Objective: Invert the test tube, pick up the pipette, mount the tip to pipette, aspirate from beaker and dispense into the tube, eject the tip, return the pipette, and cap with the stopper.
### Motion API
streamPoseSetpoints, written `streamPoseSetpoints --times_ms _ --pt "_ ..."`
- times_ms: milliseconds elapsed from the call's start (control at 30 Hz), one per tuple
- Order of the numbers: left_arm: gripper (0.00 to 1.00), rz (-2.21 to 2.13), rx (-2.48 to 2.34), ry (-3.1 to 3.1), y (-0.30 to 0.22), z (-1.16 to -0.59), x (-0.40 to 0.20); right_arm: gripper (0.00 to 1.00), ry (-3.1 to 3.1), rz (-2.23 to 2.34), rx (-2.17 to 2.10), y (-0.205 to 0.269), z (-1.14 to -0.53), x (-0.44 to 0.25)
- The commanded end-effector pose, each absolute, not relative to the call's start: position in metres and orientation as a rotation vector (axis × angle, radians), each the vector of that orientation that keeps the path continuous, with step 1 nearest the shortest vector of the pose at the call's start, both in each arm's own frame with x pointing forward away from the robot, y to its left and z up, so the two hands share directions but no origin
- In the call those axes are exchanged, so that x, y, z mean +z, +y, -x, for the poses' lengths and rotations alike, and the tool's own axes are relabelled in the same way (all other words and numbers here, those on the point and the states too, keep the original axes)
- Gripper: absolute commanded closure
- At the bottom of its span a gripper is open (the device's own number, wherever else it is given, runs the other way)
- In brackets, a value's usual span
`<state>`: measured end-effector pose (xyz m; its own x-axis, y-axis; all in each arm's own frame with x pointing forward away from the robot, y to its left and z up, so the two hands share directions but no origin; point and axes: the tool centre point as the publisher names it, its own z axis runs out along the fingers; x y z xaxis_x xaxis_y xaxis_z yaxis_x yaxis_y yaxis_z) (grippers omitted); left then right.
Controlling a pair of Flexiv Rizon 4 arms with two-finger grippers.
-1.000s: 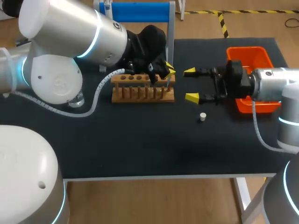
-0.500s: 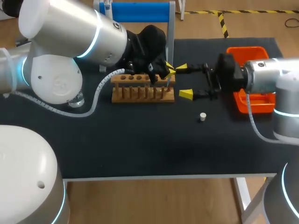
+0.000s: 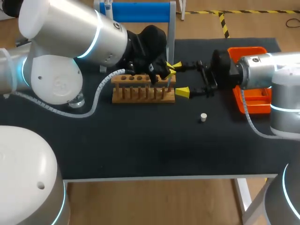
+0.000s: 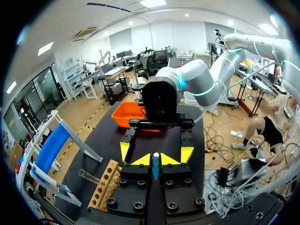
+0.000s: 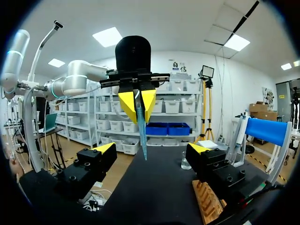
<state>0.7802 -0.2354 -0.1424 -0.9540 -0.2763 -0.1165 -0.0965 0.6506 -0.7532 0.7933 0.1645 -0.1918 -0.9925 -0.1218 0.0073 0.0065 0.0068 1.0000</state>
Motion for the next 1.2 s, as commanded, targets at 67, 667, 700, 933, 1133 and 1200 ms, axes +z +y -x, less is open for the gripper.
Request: streamPoseSetpoints --times_ms 67,667,700,933,1133,1200 --pt "1.0 0.306 -1.182 2.653 -0.235 -0.78 -0.141 0.0 -2.153 -0.133 -2.139 0.172 -0.795 -0.19" --pt "1.0 0.306 -1.182 2.653 -0.235 -0.78 -0.141 0.12 -2.115 -0.119 -2.143 0.187 -0.794 -0.185" --pt "1.0 0.306 -1.182 2.653 -0.235 -0.78 -0.141 0.14 -2.114 -0.118 -2.144 0.187 -0.794 -0.184" --pt "1.0 0.306 -1.182 2.653 -0.235 -0.78 -0.141 0.18 -2.112 -0.126 -2.141 0.191 -0.791 -0.183" --pt "1.0 0.306 -1.182 2.653 -0.235 -0.78 -0.141 0.31 -2.111 -0.136 -2.139 0.193 -0.788 -0.181" --pt "1.0 0.306 -1.182 2.653 -0.235 -0.78 -0.141 0.34 -2.111 -0.136 -2.139 0.193 -0.787 -0.181"
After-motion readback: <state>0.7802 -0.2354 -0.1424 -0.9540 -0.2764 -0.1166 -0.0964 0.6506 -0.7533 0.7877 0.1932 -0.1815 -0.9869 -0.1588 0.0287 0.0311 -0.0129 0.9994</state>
